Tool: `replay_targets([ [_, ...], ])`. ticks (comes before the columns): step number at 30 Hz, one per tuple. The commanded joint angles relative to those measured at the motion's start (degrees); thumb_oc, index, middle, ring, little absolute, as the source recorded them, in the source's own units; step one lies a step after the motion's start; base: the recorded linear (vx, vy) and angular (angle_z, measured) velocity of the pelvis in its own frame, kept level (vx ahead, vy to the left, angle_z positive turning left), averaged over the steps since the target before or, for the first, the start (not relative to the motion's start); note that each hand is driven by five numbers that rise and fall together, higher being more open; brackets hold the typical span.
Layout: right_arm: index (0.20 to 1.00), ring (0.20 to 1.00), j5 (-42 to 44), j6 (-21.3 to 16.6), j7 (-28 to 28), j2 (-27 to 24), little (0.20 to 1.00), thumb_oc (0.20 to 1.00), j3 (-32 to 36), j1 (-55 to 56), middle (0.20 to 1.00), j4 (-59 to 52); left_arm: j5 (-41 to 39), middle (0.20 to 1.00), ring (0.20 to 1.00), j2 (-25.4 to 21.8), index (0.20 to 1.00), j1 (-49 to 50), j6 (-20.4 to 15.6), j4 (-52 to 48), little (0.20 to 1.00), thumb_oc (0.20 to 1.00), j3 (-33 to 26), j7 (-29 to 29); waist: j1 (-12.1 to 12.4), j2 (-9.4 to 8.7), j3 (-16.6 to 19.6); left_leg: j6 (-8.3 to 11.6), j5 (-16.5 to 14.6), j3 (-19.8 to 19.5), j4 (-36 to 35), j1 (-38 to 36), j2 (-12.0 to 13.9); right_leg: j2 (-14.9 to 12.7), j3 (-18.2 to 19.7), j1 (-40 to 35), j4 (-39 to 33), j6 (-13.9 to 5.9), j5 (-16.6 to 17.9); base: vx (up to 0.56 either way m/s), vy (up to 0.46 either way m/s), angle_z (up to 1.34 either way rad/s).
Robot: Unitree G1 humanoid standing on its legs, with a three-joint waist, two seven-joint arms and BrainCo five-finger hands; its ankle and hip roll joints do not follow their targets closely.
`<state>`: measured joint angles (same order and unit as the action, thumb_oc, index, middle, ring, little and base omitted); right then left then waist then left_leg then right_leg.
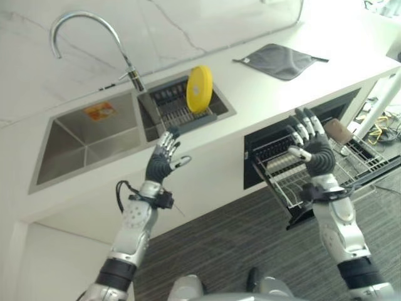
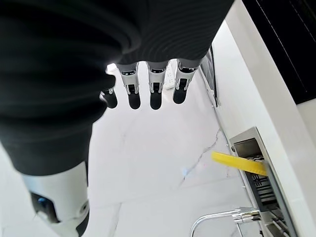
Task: Place the dishes in the dishwasher.
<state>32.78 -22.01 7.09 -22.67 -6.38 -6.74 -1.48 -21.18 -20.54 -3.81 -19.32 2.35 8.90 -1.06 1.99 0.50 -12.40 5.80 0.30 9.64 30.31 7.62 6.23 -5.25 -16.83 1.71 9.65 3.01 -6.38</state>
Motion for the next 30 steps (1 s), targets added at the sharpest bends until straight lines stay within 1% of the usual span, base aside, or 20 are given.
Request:
replay_targets([
  [1, 1.000, 1.000, 0.3, -2.2, 1.2, 0.6, 1.000, 1.000, 0.0, -3.5, 1.000, -3.2, 2.0, 1.000, 1.000, -1.8, 1.000, -0.6, -3.4, -3.0, 1.000, 1.000, -2.6, 1.4, 0.4, -0.69, 0.4, -3.38, -4.1, 1.7, -7.0, -2.4, -5.8, 1.7, 0.2, -6.4, -6.1, -4.38, 2.5, 0.18, 0.109, -0.37],
  [3, 1.000, 1.000, -0.8, -1.6, 0.3, 1.0, 1.000, 1.000, -1.1, -3.7, 1.000, -3.4, 1.6, 1.000, 1.000, -2.0, 1.000, -0.3, -3.5, -3.1, 1.000, 1.000, -2.6, 1.9, 0.8, 0.22, 0.1, -2.74, -1.1, 1.4, -13.1, -2.0, -5.6, 2.8, 1.4, -7.7, -6.9, -4.44, 1.9, 0.27, 0.163, -0.31],
  [4, 1.000, 1.000, -1.2, -1.2, 0.2, 1.3, 1.000, 1.000, -2.2, -3.8, 1.000, -3.2, 1.2, 1.000, 1.000, -2.1, 1.000, 0.7, -3.6, -3.4, 1.000, 1.000, -3.0, 2.5, 1.9, 1.16, -0.1, -1.31, 3.8, -1.3, -19.6, -0.5, -4.1, 3.9, 3.2, -9.3, -8.3, -4.64, 1.4, 0.34, 0.207, -0.30],
  [5, 1.000, 1.000, -1.1, -1.1, 0.4, 1.3, 1.000, 1.000, -2.8, -3.9, 1.000, -3.0, 1.3, 1.000, 1.000, -2.2, 1.000, 1.3, -3.4, -3.8, 1.000, 1.000, -3.3, 2.9, 2.5, 1.46, -0.2, -0.45, 6.6, -3.0, -22.5, -0.1, -3.1, 4.3, 4.3, -10.3, -9.0, -4.71, 1.2, 0.31, 0.190, -0.57],
  [6, 1.000, 1.000, -1.0, -1.0, 0.7, 1.4, 1.000, 1.000, -3.1, -4.0, 1.000, -2.9, 1.4, 1.000, 1.000, -2.2, 1.000, 1.6, -3.4, -3.9, 1.000, 1.000, -3.4, 3.2, 2.7, 1.54, -0.3, -0.15, 7.7, -4.0, -23.4, 0.2, -2.5, 4.3, 4.7, -10.6, -9.2, -4.74, 1.2, 0.27, 0.171, -0.96],
  [7, 1.000, 1.000, -0.9, -0.5, 1.3, 1.3, 1.000, 1.000, -3.7, -4.4, 1.000, -2.8, 1.6, 1.000, 1.000, -2.1, 1.000, 2.6, -3.5, -4.1, 1.000, 1.000, -4.1, 3.7, 3.4, 1.67, -0.5, 0.51, 9.8, -5.9, -25.6, 1.2, -0.5, 4.0, 5.8, -11.3, -9.5, -4.87, 1.0, 0.30, 0.227, -1.09],
  [8, 1.000, 1.000, -0.1, -0.4, 1.9, 0.3, 1.000, 1.000, -3.5, -4.6, 1.000, -2.7, 1.5, 1.000, 1.000, -2.2, 1.000, 2.6, -4.4, -3.3, 1.000, 1.000, -5.0, 3.3, 3.0, 1.63, -0.3, 0.65, 9.5, -3.6, -27.2, 1.0, 2.2, 2.9, 4.9, -11.1, -8.8, -5.18, 0.6, 0.29, 0.237, -0.74],
  [10, 1.000, 1.000, 0.0, -0.4, 1.8, 0.1, 1.000, 1.000, -3.4, -4.4, 1.000, -2.8, 1.4, 1.000, 1.000, -2.3, 1.000, 2.4, -4.2, -3.1, 1.000, 1.000, -5.3, 3.3, 2.8, 1.64, -0.2, 0.80, 9.5, -3.2, -27.2, 1.0, 2.7, 2.8, 4.7, -10.9, -8.3, -5.07, 0.3, 0.16, 0.147, -0.71],
  [11, 1.000, 1.000, 1.3, -0.5, 2.5, 0.0, 1.000, 1.000, -2.9, -3.5, 1.000, -2.8, 1.5, 1.000, 1.000, -2.4, 1.000, 2.1, -3.7, -2.4, 1.000, 1.000, -5.3, 3.6, 2.3, 1.75, -0.2, 0.82, 10.1, -2.5, -26.4, 0.8, 3.2, 2.6, 4.3, -10.7, -7.1, -4.99, -0.3, 0.22, 0.155, -0.70],
  [12, 1.000, 1.000, 2.0, -0.7, 3.4, -0.5, 1.000, 1.000, -1.8, -1.9, 1.000, -3.7, 2.4, 1.000, 1.000, -2.5, 1.000, 2.4, -4.6, -2.3, 1.000, 1.000, -5.8, 3.1, 1.9, 1.74, -0.1, 0.57, 9.3, -1.7, -25.8, -0.1, 3.1, 2.4, 3.5, -10.4, -5.9, -4.99, -0.8, 0.22, 0.152, -0.13],
  [14, 1.000, 1.000, 2.0, -0.9, 3.9, -0.7, 1.000, 1.000, -1.3, -1.4, 1.000, -3.8, 3.1, 1.000, 1.000, -2.5, 1.000, 2.9, -4.7, -2.7, 1.000, 1.000, -6.4, 2.9, 2.0, 1.74, 0.0, 0.35, 8.5, -1.7, -25.8, -0.8, 2.6, 2.1, 3.1, -10.2, -5.7, -5.14, -0.8, 0.12, 0.078, 0.05],
  [15, 1.000, 1.000, 2.0, -0.8, 4.1, -0.6, 1.000, 1.000, -1.0, -1.1, 1.000, -3.6, 3.4, 1.000, 1.000, -2.8, 1.000, 3.5, -4.7, -3.1, 1.000, 1.000, -7.0, 2.8, 2.3, 1.74, 0.1, 0.10, 7.5, -2.2, -25.9, -1.6, 1.8, 1.8, 2.9, -10.1, -5.6, -5.25, -0.7, 0.15, 0.096, 0.09],
  [16, 1.000, 1.000, 2.0, -0.4, 3.4, -0.3, 1.000, 1.000, -1.0, -1.5, 1.000, -3.3, 3.4, 1.000, 1.000, -3.0, 1.000, 4.0, -4.0, -3.4, 1.000, 1.000, -7.6, 2.5, 2.9, 1.72, 0.5, -0.18, 6.0, -2.7, -26.2, -2.8, 0.7, 1.3, 2.1, -10.0, -5.5, -5.29, -0.6, 0.15, 0.094, 0.13],
  [19, 1.000, 1.000, 1.3, 0.4, 2.9, -0.2, 1.000, 1.000, -1.2, -1.7, 1.000, -3.3, 3.0, 1.000, 1.000, -3.1, 1.000, 4.2, -4.1, -3.2, 1.000, 1.000, -7.6, 1.8, 3.4, 1.82, 0.8, -0.31, 4.8, -3.0, -26.8, -3.6, 0.0, 0.7, 1.3, -9.6, -5.3, -5.46, -0.4, 0.06, 0.065, 0.08],
  [21, 1.000, 1.000, 0.9, 0.8, 2.3, -0.1, 1.000, 1.000, -1.2, -1.7, 1.000, -3.5, 2.9, 1.000, 1.000, -3.0, 1.000, 4.2, -3.8, -3.6, 1.000, 1.000, -7.5, 1.4, 3.5, 1.94, 0.9, -0.40, 4.5, -2.9, -27.3, -3.9, -0.3, 0.6, 0.9, -9.4, -5.2, -5.46, -0.6, 0.01, 0.054, 0.11],
  [30, 1.000, 1.000, -0.5, -0.5, 1.4, 0.5, 1.000, 1.000, -1.5, -1.3, 1.000, -3.6, 3.4, 1.000, 1.000, -2.9, 1.000, 4.3, -3.5, -4.6, 1.000, 1.000, -6.9, 1.0, 4.0, 2.02, 1.2, -0.62, 4.8, -2.8, -28.5, -3.8, -0.6, 0.5, 0.2, -9.2, -3.7, -5.44, -1.5, -0.01, 0.025, 0.05],
])
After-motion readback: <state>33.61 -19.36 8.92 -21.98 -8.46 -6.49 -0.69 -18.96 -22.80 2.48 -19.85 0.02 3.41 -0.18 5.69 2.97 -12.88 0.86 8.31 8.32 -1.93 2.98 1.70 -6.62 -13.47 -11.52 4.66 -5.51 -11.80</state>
